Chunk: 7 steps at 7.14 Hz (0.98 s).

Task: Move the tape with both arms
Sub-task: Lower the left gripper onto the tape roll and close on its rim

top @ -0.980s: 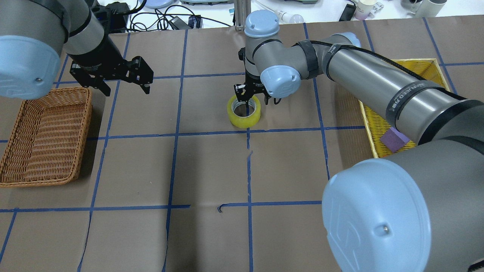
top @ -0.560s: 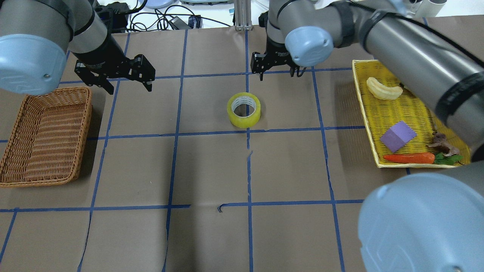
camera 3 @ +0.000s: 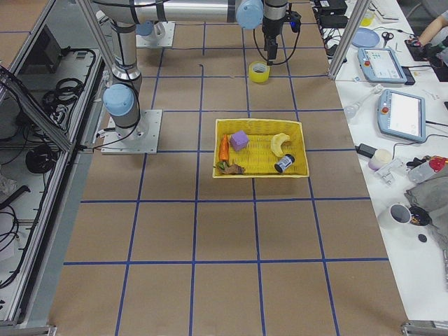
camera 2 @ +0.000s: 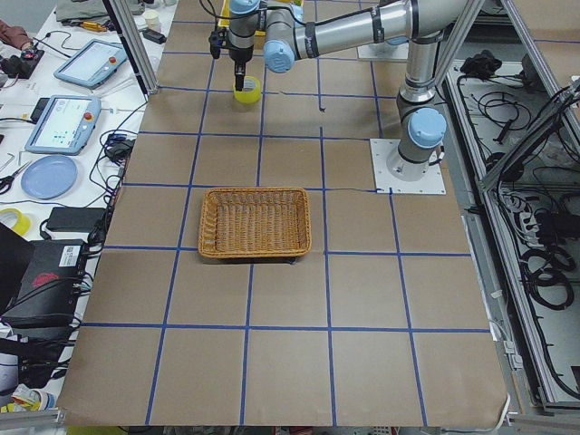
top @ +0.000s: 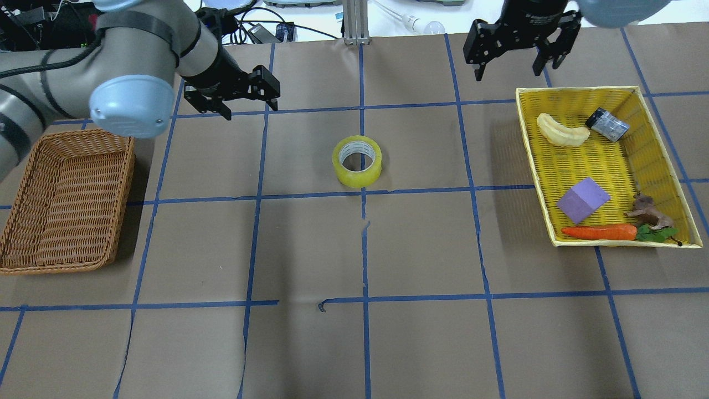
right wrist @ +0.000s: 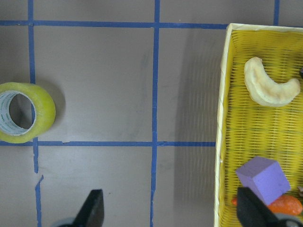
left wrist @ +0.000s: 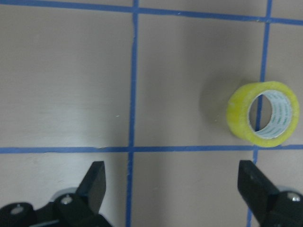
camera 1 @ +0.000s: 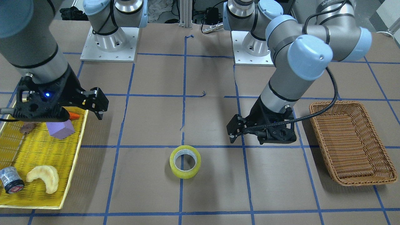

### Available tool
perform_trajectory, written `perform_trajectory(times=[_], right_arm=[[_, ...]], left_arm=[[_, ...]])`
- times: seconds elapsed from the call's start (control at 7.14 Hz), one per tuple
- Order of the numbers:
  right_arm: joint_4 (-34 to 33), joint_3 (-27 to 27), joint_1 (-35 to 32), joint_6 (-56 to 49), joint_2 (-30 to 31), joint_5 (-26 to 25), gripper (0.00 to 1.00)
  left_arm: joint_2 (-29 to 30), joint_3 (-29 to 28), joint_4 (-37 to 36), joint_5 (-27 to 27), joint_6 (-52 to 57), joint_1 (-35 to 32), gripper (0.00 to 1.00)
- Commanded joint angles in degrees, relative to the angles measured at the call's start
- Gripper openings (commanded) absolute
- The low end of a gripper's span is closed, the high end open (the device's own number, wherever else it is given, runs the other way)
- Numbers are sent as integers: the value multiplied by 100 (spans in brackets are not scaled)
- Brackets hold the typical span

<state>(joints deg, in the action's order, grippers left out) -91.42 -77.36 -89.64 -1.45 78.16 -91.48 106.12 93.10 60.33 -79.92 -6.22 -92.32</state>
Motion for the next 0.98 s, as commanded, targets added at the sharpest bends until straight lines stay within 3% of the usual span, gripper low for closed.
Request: perform_trajectory(times=[0.0,0.84], right_arm=[[106,-121,60,-22,348,42,100],[80,-210,52,-48,384,43,100]], left_arm=[[627,6,-564,38,-196,-382,100],[1788,24,-1559,310,-213,-849,100]])
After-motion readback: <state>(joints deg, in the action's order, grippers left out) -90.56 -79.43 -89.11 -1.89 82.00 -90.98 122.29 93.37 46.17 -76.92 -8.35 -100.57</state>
